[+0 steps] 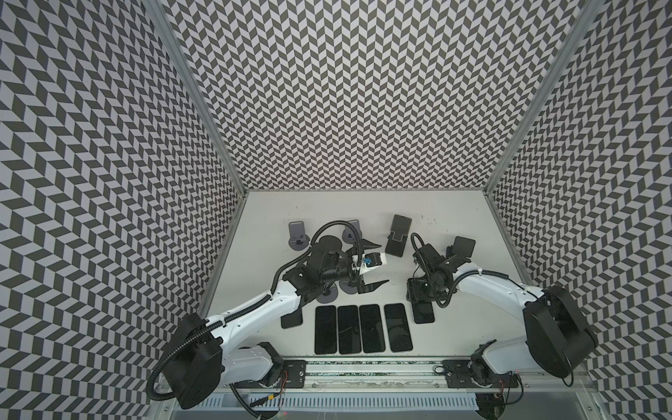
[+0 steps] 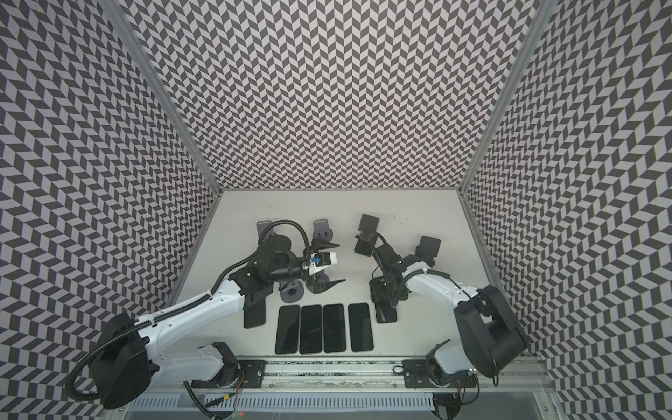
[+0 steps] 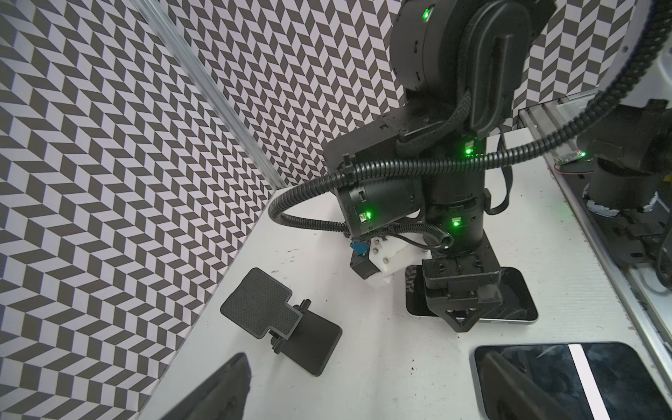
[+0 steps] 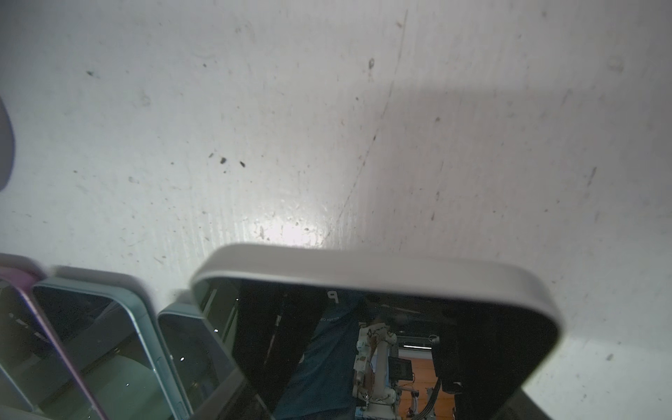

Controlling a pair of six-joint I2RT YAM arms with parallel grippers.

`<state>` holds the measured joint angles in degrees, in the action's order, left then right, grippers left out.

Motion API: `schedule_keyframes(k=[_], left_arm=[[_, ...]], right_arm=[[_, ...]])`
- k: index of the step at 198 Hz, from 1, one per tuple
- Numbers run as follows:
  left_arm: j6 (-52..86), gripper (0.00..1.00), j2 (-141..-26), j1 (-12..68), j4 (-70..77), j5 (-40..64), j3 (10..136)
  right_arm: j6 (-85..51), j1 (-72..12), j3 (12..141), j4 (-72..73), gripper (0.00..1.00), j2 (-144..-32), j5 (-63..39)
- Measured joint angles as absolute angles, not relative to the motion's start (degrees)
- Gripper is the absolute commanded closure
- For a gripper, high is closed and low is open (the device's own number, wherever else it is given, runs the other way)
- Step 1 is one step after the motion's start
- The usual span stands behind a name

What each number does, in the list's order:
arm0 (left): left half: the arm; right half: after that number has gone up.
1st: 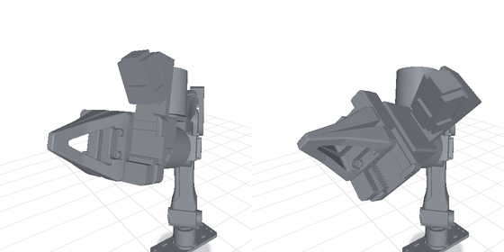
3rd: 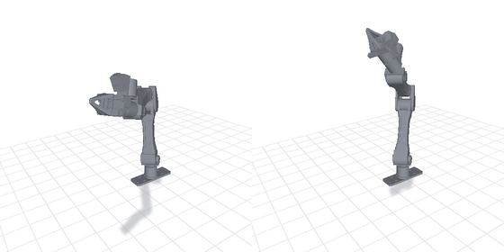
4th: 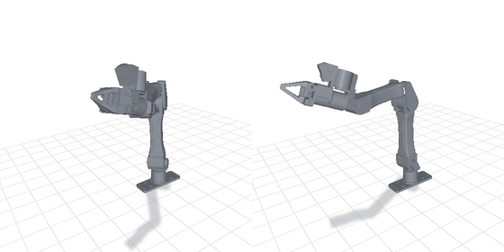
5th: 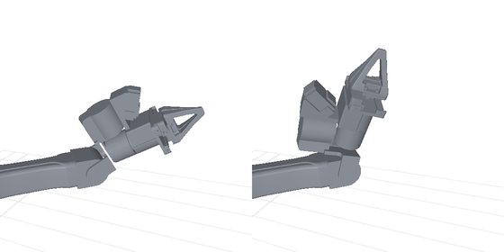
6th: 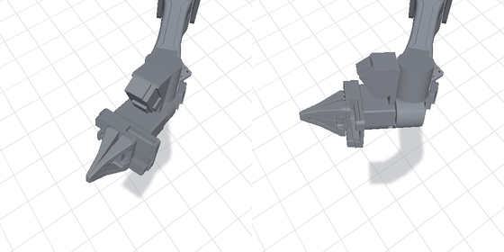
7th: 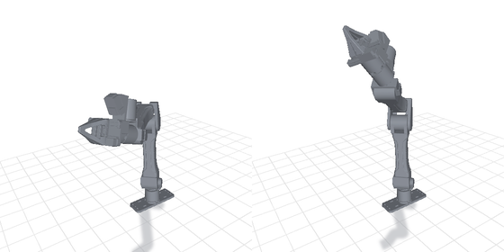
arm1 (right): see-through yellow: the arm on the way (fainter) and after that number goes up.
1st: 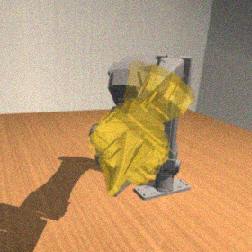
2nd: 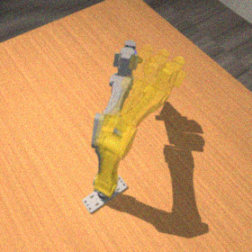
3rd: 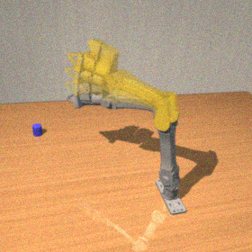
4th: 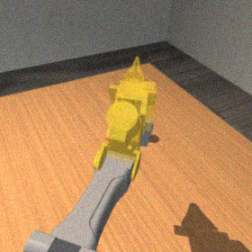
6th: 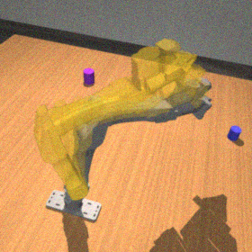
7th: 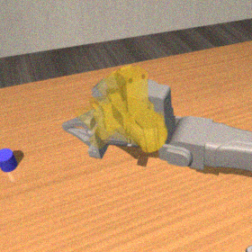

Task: Remove the phone from the phone stand
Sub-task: Place the phone at the center of the table.

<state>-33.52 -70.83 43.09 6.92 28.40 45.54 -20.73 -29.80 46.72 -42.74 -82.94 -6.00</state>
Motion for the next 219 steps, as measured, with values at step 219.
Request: schedule_keyframes(k=[219], left_arm=[[-34.68, 0.01, -70.81, 42.33, 4.71, 28.42, 45.54]], right_arm=[[-17.61, -28.01, 56.73, -40.51, 0.53, -94.28, -3.49]])
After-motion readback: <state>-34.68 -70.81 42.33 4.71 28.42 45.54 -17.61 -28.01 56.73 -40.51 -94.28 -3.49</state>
